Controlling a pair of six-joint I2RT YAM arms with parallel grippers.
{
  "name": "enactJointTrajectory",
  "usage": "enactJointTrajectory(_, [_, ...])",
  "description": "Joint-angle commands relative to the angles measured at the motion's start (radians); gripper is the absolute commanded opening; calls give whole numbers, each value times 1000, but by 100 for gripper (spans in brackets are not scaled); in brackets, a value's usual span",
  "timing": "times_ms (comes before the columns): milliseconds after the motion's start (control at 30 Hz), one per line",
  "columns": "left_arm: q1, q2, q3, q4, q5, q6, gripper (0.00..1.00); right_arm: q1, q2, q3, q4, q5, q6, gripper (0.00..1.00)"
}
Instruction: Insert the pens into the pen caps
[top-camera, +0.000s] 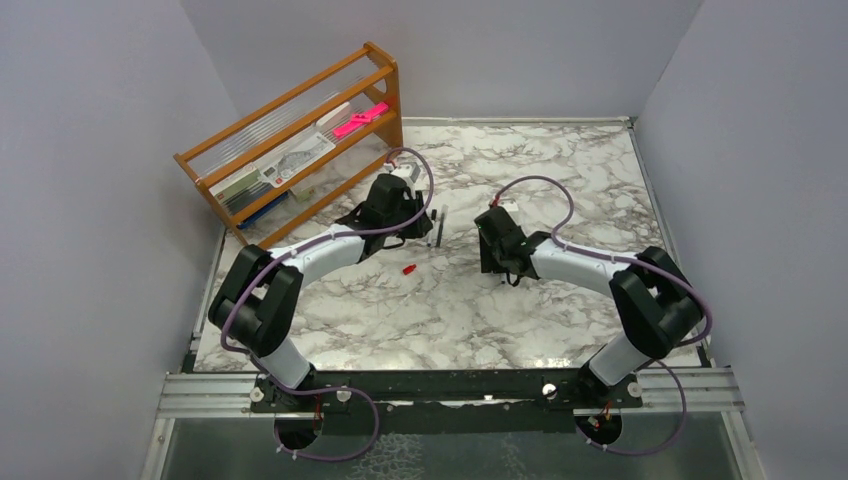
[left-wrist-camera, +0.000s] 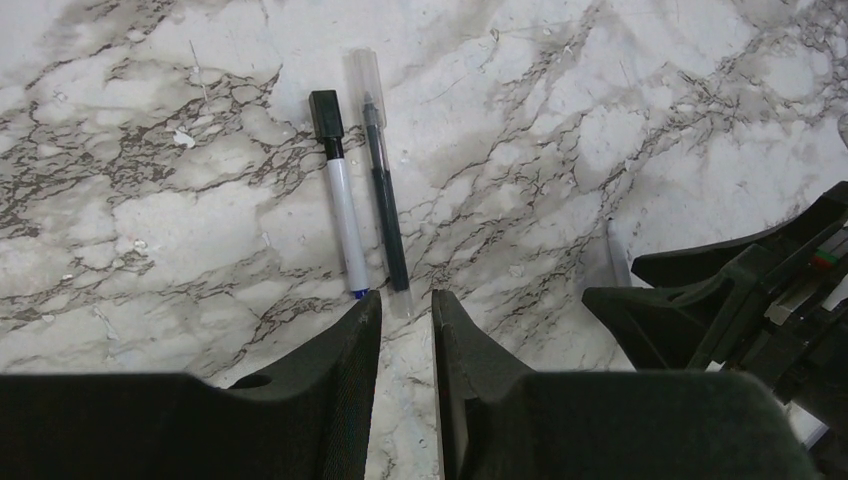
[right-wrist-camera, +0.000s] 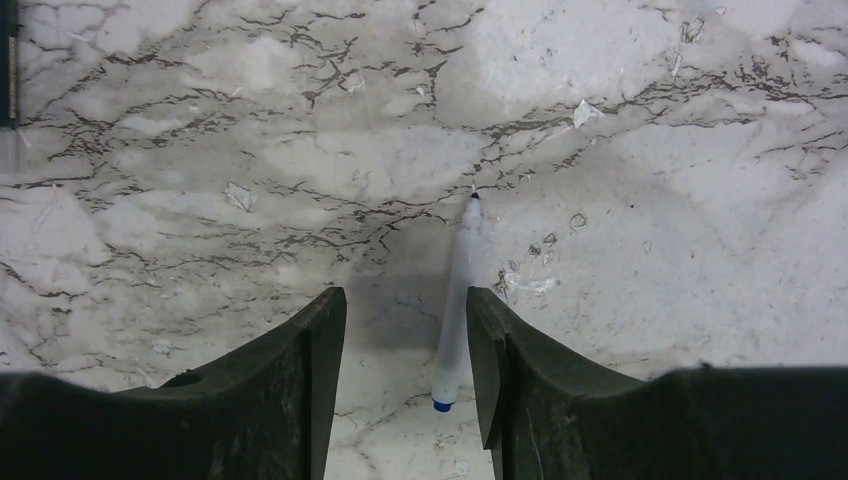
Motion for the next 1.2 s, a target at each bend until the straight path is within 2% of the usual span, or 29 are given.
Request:
enactJointTrajectory(0, [-6, -33, -21, 29, 43, -14, 27, 0, 44, 3, 12, 17, 36, 49])
enactJointTrajectory(167, [-6, -53, -34, 32, 55, -22, 27, -2, 72, 0, 15, 13, 54, 47])
enactJointTrajectory(467, [-6, -103, -75, 88, 138, -72, 25, -3, 39, -33, 37, -50, 77, 3])
enactJointTrajectory(567, [-6, -146, -126, 205, 245, -156, 21, -2, -19, -31, 58, -76, 75, 1])
enactJointTrajectory(633, [-7, -182, -188, 363, 325, -264, 21, -2, -94, -41, 104, -110, 77, 1])
enactJointTrajectory(733, [-28, -231, -257, 561, 396, -381, 27, -2, -227, -67, 181, -157, 104, 1])
enactJointTrajectory(867, [-87, -315, -300, 652, 366, -395, 39, -2, -373, -76, 257, -208, 154, 1])
enactJointTrajectory(1033, [-130, -328, -327, 911, 442, -482, 64, -2, -548, -129, 368, -257, 213, 1])
enactJointTrajectory(1167, [-185, -318, -305, 944, 446, -454, 69, -2, -689, -187, 493, -328, 221, 1])
